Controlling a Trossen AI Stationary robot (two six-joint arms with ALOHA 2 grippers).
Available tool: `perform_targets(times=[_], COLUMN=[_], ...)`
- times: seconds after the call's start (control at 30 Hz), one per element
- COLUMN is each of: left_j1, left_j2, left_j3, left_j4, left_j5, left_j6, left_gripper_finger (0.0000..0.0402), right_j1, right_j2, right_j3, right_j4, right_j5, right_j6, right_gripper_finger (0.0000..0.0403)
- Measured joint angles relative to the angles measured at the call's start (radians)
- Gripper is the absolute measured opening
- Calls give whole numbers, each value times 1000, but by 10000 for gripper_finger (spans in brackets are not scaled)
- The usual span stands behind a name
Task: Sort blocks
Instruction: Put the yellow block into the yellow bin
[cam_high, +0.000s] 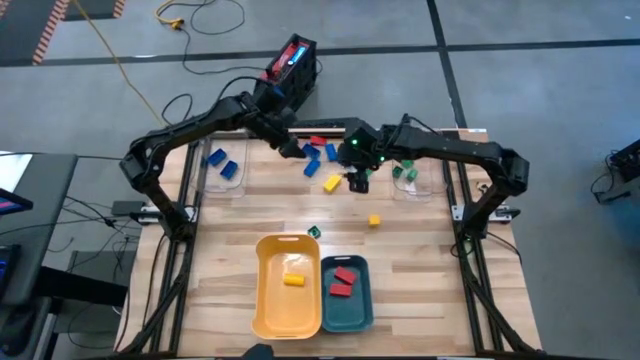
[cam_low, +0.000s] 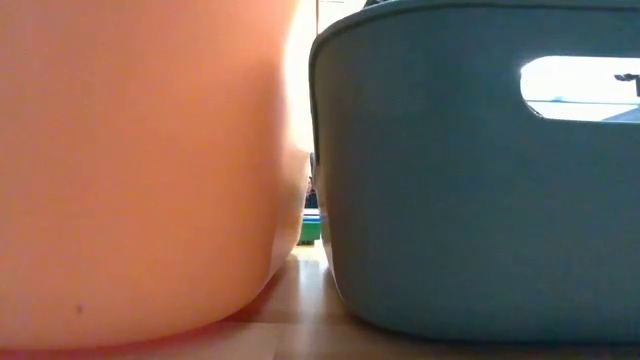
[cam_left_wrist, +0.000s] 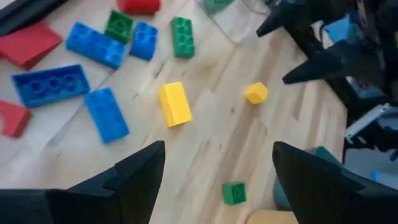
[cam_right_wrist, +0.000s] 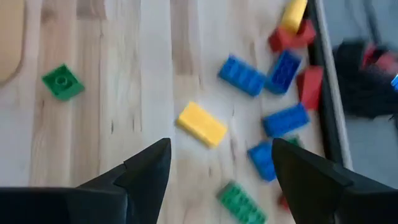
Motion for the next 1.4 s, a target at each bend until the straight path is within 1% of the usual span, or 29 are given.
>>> perform_targets(times=[0.03, 0.17, 0.23, 0.3, 0.4, 0.53, 0.7, 0.8, 0.9, 1.0, 1.23, 1.4], left_j1=[1, 4, 7, 13, 30, 50, 60, 63, 64, 64, 68, 68], left_j2=[0, 4, 4, 3, -4, -21, -43, -44, -44, -44, -44, -44], left_j3=[1, 2, 3, 4, 4, 4, 5, 5, 5, 5, 5, 5], left_j4=[11, 3, 6, 7, -5, -25, -61, -110, -154, -176, -174, -175], left_j5=[-15, -43, -43, -53, -63, -63, -64, -64, -64, -64, -60, -59], left_j6=[15, 59, 75, 95, 97, 89, 92, 108, 131, 151, 159, 171], left_gripper_finger=[287, 282, 281, 281, 281, 281, 281, 281, 281, 281, 281, 281], right_j1=[-10, -46, -46, -44, -45, -48, -60, -53, -44, -43, -64, -52], right_j2=[0, 4, 42, 96, 203, 310, 394, 438, 468, 497, 559, 550], right_j3=[0, 2, 5, 4, 33, 90, 162, 202, 246, 267, 286, 289], right_j4=[5, 0, 6, 0, -33, -63, -58, -79, -112, -118, -137, -175], right_j5=[-19, -171, -198, -201, -242, -242, -244, -244, -241, -210, -185, -166], right_j6=[2, 1, -45, -95, -117, -196, -244, -280, -322, -355, -354, -391], right_gripper_finger=[292, 291, 291, 291, 291, 291, 291, 291, 291, 291, 291, 291])
